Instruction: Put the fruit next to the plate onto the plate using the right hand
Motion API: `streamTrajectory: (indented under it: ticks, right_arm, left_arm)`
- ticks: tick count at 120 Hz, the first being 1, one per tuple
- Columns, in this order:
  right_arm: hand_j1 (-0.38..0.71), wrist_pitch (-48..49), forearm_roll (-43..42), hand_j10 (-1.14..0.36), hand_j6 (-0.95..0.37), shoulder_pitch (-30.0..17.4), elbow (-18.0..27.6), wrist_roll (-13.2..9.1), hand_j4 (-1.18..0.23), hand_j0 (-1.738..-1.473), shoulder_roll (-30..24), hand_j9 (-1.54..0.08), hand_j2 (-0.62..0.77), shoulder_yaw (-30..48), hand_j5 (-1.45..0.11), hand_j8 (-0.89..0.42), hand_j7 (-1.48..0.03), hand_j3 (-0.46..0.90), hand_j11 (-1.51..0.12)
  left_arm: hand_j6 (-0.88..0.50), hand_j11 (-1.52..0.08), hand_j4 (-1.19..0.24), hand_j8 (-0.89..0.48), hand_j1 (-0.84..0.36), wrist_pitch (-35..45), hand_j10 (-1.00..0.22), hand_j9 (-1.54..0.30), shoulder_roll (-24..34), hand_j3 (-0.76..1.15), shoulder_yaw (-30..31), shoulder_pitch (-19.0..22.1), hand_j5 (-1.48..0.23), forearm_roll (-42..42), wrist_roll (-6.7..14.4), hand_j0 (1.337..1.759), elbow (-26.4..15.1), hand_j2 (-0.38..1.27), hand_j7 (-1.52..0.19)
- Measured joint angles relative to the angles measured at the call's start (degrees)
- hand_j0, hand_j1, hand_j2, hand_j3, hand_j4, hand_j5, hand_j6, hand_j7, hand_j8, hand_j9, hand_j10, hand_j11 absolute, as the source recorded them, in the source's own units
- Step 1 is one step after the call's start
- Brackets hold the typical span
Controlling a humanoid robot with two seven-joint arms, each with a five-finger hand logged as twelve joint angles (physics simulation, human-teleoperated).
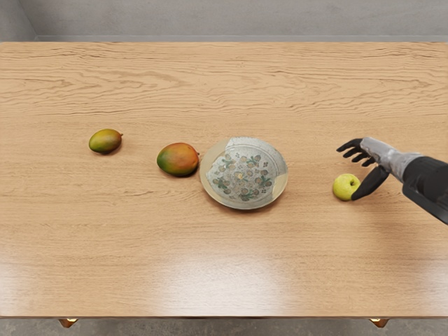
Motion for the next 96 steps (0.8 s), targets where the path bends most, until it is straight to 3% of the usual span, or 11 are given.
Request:
streamTrajectory:
  ticks: [61,96]
  right_arm:
    - [0.19,-0.27,0.04,-0.46,-0.46,-1.85,1.23,0.01,-0.46,-1.658,0.38,-0.6,-0.05,0.63,-0.6,-0.46,-0.6,0.0,-0.6]
    - [0.23,0.23,0.21,-0.55,-0.52,-1.73,1.51,0.01,-0.55,-1.658,0.48,-0.71,0.12,1.65,-0.71,-0.44,-0.71,0.0,-0.71]
  left_arm:
    - [0.0,0.0,0.0,0.0,0.35,0.0,0.0,0.0,0.0,0.0,0.0,0.0,0.0,0.0,0.0,1.658,0.0,0.0,0.0]
    - [0.0,0.0,0.0,0.0,0.35,0.0,0.0,0.0,0.0,0.0,0.0,0.0,0.0,0.0,0.0,1.658,0.0,0.0,0.0]
